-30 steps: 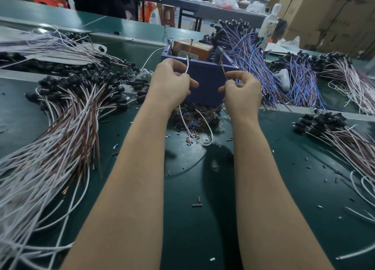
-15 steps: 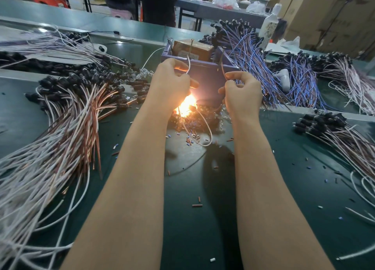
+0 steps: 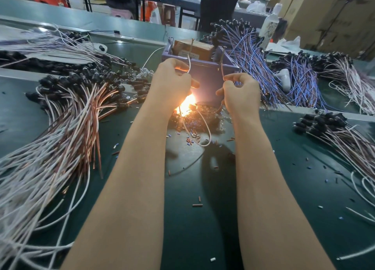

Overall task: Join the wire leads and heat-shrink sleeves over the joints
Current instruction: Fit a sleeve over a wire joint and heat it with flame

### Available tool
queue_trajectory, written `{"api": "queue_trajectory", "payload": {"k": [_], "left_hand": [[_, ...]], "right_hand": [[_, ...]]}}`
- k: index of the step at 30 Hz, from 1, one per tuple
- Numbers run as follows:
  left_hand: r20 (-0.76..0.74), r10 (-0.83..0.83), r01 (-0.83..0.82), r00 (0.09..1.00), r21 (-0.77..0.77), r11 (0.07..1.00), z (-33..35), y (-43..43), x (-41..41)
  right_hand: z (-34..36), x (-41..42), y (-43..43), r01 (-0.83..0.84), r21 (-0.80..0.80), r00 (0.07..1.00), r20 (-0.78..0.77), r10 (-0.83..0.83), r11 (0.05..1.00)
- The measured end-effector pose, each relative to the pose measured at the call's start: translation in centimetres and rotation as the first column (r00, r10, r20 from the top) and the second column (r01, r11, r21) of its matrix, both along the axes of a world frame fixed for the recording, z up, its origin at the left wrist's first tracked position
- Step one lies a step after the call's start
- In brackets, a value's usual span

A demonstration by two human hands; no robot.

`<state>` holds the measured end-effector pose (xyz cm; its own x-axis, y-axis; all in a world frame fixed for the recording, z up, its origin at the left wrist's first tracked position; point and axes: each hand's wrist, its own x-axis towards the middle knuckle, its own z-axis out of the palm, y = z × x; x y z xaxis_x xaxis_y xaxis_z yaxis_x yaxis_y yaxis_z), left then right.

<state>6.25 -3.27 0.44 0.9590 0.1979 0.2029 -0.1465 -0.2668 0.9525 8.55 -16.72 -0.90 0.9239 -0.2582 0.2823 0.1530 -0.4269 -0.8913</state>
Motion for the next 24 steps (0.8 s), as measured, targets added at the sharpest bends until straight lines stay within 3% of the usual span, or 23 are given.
{"api": "queue_trajectory", "payload": {"k": [4, 8, 9, 11, 13, 15, 20, 24], "left_hand": [[0.002, -0.003, 0.003, 1.000, -0.009, 1.000, 0.0, -0.1, 0.0], [-0.016, -0.004, 0.004, 1.000, -0.034, 0.999, 0.0, -0.1, 0.1], [-0.036, -0.017, 0.016, 0.999, -0.021, 1.000, 0.0, -0.1, 0.1], [-0.109, -0.080, 0.082, 0.991, 0.014, 0.996, -0.1, -0.1, 0.1], [-0.201, -0.165, 0.175, 0.966, 0.033, 0.984, -0.2, -0.2, 0.0], [-0.282, -0.215, 0.241, 0.935, 0.059, 0.969, -0.3, -0.2, -0.1], [-0.384, -0.248, 0.308, 0.889, 0.102, 0.946, -0.6, 0.0, 0.1], [-0.478, -0.253, 0.380, 0.841, 0.190, 0.905, -1.2, 0.1, -0.1]], "right_hand": [[-0.1, 0.1, 0.0, -0.009, 0.001, 1.000, -0.003, 0.009, 1.000], [0.0, 0.3, -0.3, -0.069, 0.182, 0.992, -0.096, 0.087, 0.981], [-0.1, 0.2, -0.3, -0.092, 0.148, 0.986, -0.125, 0.111, 0.985], [-0.6, 0.3, -0.2, -0.137, -0.080, 0.975, -0.189, 0.120, 0.987], [-1.2, 0.5, 0.1, -0.169, -0.326, 0.961, -0.264, 0.082, 0.930], [-1.8, 0.4, 0.6, -0.236, -0.447, 0.932, -0.356, 0.071, 0.863], [-2.7, 0.2, 1.7, -0.292, -0.526, 0.908, -0.415, 0.058, 0.799], [-2.4, 0.2, 1.4, -0.217, -0.365, 0.938, -0.336, 0.089, 0.906]]}}
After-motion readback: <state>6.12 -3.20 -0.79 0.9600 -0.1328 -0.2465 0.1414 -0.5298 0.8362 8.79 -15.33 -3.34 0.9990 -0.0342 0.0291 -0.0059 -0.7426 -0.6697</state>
